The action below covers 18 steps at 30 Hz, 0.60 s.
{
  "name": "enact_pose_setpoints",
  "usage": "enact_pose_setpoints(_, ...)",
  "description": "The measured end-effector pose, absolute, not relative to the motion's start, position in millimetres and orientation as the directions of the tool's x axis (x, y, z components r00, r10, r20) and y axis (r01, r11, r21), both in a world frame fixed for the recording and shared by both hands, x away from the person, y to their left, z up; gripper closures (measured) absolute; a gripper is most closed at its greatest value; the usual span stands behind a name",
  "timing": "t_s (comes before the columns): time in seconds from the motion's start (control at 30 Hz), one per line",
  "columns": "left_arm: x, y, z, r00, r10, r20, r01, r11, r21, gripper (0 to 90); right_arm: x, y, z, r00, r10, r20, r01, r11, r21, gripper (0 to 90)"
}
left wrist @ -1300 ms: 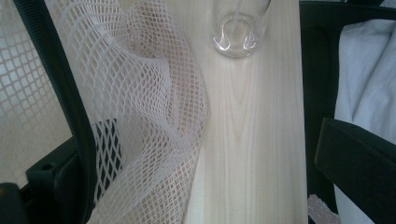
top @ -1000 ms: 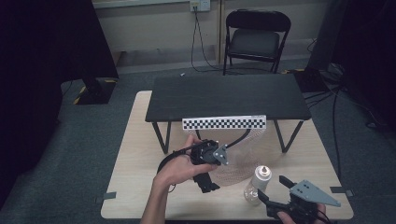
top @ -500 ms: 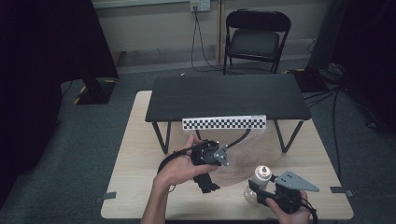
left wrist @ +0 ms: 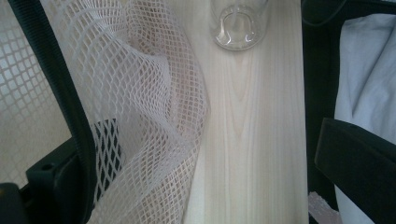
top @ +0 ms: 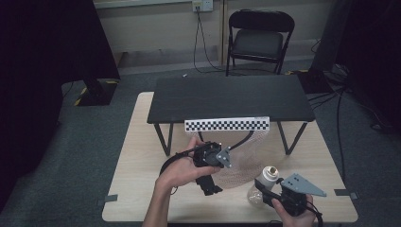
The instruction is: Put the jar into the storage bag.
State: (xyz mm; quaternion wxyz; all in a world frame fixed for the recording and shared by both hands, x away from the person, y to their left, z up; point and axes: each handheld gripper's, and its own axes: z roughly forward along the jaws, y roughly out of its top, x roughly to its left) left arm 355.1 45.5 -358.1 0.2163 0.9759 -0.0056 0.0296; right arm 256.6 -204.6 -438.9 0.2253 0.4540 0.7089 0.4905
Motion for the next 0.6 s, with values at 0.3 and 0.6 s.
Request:
enact_pose_setpoints(0.3, 354, 48, -357, 0.998, 0.002, 0.059, -0.024, -0.9, 0.434, 0.4, 260, -208, -431, -0.487, 0.854, 0.186, 0.41, 0.035, 0.911, 46.4)
enact_pose_setpoints(0.6, 355, 48, -359, 0.998, 0.006, 0.055, -0.019, -0.898, 0.44, 0.4, 265, -210, -422, -0.491, 0.843, 0.221, 0.394, -0.012, 0.919, 46.4)
